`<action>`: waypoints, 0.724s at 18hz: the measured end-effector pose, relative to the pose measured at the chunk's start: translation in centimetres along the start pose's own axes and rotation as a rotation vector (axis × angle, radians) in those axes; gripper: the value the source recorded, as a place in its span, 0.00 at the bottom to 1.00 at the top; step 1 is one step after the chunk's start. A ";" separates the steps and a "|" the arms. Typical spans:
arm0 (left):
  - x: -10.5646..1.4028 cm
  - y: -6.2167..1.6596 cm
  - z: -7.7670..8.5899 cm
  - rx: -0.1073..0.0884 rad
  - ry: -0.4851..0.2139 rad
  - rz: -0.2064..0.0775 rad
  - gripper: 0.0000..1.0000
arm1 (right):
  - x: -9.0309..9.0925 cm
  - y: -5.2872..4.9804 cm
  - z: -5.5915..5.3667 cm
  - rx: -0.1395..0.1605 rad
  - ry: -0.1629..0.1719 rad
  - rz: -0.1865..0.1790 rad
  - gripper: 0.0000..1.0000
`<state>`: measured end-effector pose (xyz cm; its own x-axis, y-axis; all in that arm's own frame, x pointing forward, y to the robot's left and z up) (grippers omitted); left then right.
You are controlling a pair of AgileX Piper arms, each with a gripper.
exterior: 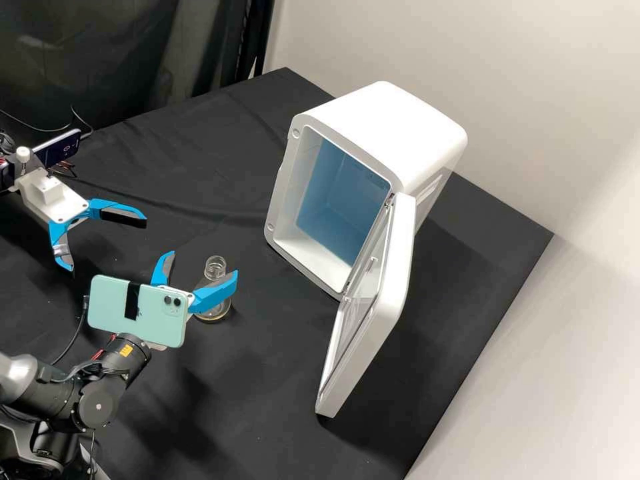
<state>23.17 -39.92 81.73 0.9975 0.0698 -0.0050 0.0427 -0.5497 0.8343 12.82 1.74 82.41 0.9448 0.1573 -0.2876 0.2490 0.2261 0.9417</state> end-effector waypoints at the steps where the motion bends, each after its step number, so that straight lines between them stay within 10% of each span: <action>1: 0.0 0.00 0.0 0.000 0.000 0.000 1.00 | 0.0 0.0 0.0 0.000 0.000 -0.005 1.00; 9: 0.0 0.00 0.0 0.000 0.000 0.000 1.00 | -0.2 -0.7 1.3 0.039 -0.047 -0.081 1.00; 13: 0.0 0.00 0.0 0.000 0.000 0.000 1.00 | 0.2 -1.8 3.1 0.154 -0.058 -0.171 1.00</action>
<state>23.17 -39.92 81.73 0.9975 0.0698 -0.0050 0.0427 -0.5497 0.8343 13.25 -1.66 81.21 0.8957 0.0732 -0.4387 0.4317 0.0942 0.8971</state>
